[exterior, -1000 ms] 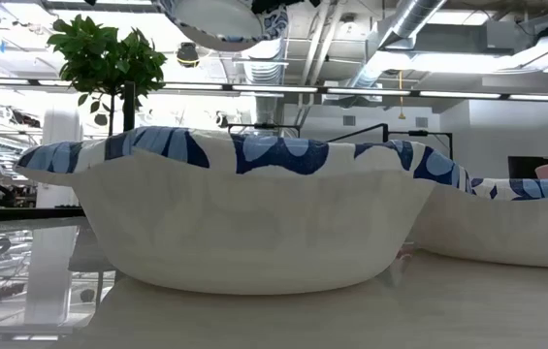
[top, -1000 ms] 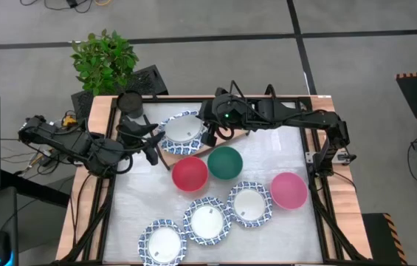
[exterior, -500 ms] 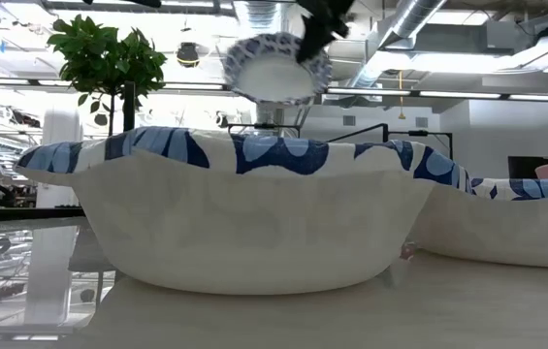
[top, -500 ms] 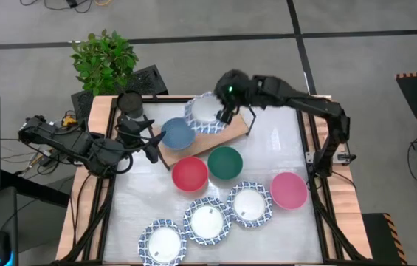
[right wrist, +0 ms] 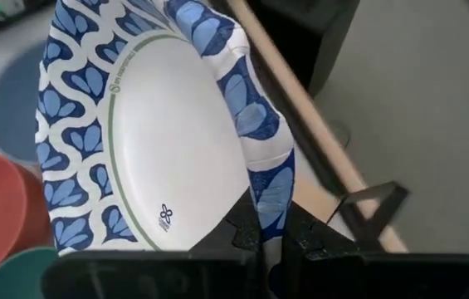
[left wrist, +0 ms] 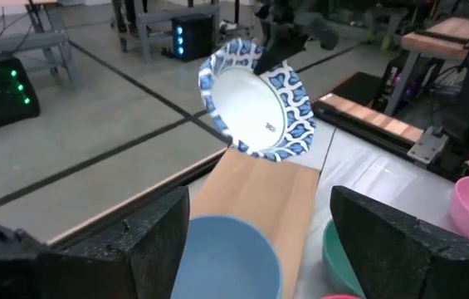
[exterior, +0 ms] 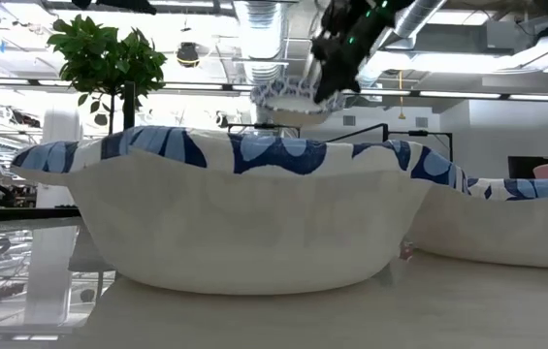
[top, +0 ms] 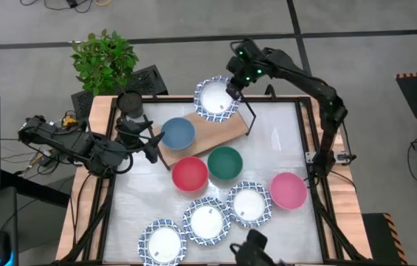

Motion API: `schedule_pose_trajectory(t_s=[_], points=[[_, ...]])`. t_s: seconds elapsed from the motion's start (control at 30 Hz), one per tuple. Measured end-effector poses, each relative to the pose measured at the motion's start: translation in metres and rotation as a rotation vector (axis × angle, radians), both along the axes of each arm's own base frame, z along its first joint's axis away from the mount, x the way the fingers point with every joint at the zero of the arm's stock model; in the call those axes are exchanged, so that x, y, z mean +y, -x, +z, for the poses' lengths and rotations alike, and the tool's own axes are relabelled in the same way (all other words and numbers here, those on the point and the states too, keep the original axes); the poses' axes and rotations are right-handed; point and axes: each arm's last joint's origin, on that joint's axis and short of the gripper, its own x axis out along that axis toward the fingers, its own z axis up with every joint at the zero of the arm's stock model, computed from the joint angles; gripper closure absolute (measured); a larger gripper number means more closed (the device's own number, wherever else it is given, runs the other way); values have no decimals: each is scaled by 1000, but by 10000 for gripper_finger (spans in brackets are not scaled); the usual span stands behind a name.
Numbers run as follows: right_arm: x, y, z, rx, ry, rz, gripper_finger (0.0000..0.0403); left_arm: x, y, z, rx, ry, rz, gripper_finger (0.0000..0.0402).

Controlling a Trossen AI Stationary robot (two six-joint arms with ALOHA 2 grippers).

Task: Place and stack bowls onto a shelf
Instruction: Put the white patterned bowl on the shelf

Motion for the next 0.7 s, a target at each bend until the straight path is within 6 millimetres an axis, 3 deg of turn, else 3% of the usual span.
schedule_pose_trajectory(t_s=[0.3,0.7], points=[[-16,-29,-59,116,-99,46,370,1,4,-7,8,53,30,125],[-25,-45,-100,208,-130,79,369,1,3,-7,-5,90,11,125]])
